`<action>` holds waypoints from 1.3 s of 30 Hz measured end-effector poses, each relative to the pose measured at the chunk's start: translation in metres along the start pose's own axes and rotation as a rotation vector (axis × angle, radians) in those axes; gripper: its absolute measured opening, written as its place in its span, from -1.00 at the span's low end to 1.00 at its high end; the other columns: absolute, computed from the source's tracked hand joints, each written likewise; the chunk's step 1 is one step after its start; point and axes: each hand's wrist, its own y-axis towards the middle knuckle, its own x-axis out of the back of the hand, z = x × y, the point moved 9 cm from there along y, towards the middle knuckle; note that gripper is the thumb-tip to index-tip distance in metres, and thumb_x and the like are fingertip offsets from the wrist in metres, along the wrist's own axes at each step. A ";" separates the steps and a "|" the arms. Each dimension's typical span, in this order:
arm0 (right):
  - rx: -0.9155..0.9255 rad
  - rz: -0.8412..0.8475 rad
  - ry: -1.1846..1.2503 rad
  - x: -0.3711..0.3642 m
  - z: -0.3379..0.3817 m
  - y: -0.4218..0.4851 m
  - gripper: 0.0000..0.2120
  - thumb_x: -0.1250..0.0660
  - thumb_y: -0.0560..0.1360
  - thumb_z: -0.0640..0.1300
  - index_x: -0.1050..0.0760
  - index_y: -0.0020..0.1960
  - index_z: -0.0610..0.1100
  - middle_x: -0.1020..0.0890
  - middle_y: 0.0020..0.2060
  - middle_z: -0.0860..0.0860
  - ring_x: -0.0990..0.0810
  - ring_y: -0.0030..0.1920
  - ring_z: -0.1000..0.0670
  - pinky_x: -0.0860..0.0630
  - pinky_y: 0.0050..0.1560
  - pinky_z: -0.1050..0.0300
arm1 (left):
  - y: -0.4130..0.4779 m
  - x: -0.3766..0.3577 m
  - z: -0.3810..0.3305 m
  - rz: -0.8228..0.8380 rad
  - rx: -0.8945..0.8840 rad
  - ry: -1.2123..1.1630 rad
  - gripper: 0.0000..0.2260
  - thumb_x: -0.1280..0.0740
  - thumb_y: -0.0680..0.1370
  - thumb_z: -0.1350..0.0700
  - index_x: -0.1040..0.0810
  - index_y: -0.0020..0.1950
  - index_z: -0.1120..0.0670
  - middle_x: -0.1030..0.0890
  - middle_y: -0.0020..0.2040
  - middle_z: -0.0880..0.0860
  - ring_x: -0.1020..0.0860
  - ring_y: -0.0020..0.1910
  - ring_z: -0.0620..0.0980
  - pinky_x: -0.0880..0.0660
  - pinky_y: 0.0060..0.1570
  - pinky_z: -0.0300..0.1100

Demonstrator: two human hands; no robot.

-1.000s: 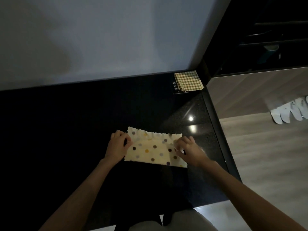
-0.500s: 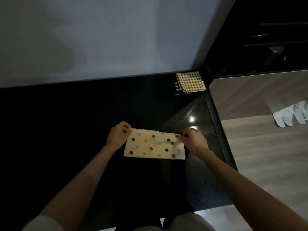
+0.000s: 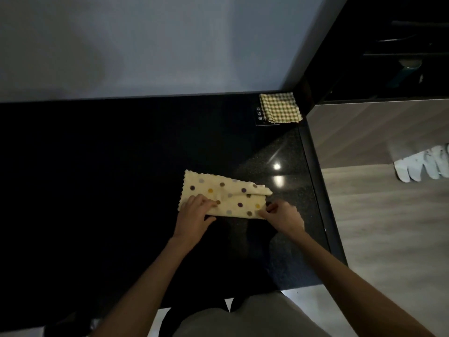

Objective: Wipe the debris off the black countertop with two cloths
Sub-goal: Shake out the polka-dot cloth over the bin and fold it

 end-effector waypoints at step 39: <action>0.434 -0.047 -0.148 0.000 0.106 -0.018 -0.70 -0.34 0.51 -0.07 -0.51 0.23 -0.06 -0.55 0.17 -0.02 -0.43 0.21 -0.09 -0.42 0.19 -0.02 | -0.038 0.033 0.017 -0.135 0.114 0.054 -0.62 -0.40 0.44 -0.06 -0.44 0.23 -0.05 -0.44 0.14 -0.03 -0.38 0.14 -0.04 -0.30 0.14 -0.14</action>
